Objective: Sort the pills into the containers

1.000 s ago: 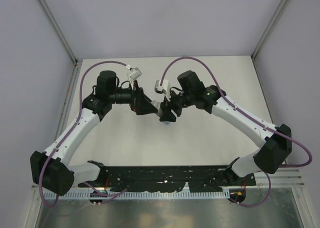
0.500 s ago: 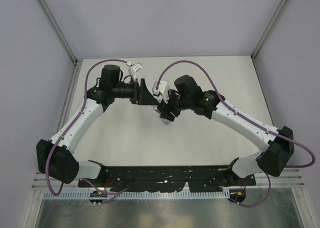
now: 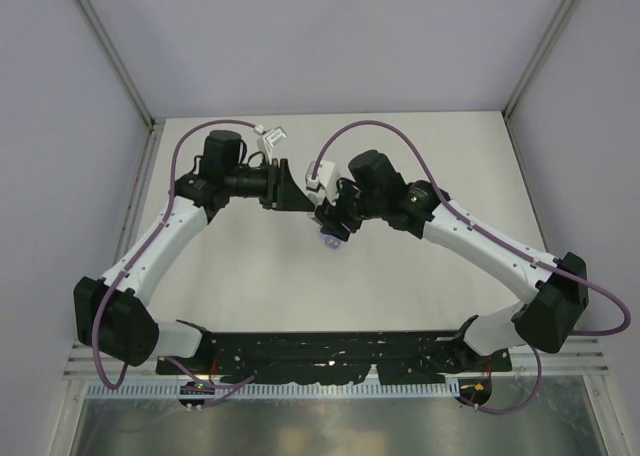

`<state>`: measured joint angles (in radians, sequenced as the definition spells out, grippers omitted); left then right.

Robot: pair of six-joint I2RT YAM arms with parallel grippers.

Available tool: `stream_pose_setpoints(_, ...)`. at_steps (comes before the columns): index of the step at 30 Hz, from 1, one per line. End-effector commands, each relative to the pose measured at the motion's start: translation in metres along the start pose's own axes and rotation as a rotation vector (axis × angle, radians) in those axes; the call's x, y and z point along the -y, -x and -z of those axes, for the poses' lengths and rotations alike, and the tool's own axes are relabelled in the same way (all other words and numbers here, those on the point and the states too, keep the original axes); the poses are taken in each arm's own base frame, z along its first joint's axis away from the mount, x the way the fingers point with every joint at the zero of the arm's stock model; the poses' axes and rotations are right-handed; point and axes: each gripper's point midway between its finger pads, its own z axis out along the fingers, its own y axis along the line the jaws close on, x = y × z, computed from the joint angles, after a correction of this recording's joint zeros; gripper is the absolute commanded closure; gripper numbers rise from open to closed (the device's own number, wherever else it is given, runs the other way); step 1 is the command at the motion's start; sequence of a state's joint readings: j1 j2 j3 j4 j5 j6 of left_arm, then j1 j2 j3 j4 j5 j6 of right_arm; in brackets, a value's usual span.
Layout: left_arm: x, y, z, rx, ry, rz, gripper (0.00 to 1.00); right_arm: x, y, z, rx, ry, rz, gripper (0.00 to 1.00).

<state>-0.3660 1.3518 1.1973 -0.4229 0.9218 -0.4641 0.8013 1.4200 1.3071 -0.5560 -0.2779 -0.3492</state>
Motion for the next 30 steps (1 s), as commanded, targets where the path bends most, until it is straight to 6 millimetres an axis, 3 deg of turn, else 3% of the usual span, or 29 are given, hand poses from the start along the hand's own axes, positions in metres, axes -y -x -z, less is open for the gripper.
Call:
stream_pose_setpoints(1,0.011,0.006,0.002,0.013,-0.058,-0.088,0.71,-0.003,0.021,0.006,0.067,0.012,0.029,0.94)
stream_pose_setpoints(10,0.024,-0.011,0.003,-0.024,-0.225,-0.241,0.80,-0.019,0.027,0.008,0.091,0.138,0.014,0.94)
stream_pose_setpoints(19,0.027,-0.033,0.009,-0.040,-0.316,-0.398,0.80,-0.041,0.026,0.014,0.111,0.321,-0.011,0.94)
stream_pose_setpoints(30,0.029,-0.042,0.013,-0.044,-0.333,-0.478,0.78,-0.056,0.025,0.014,0.114,0.463,-0.043,0.94)
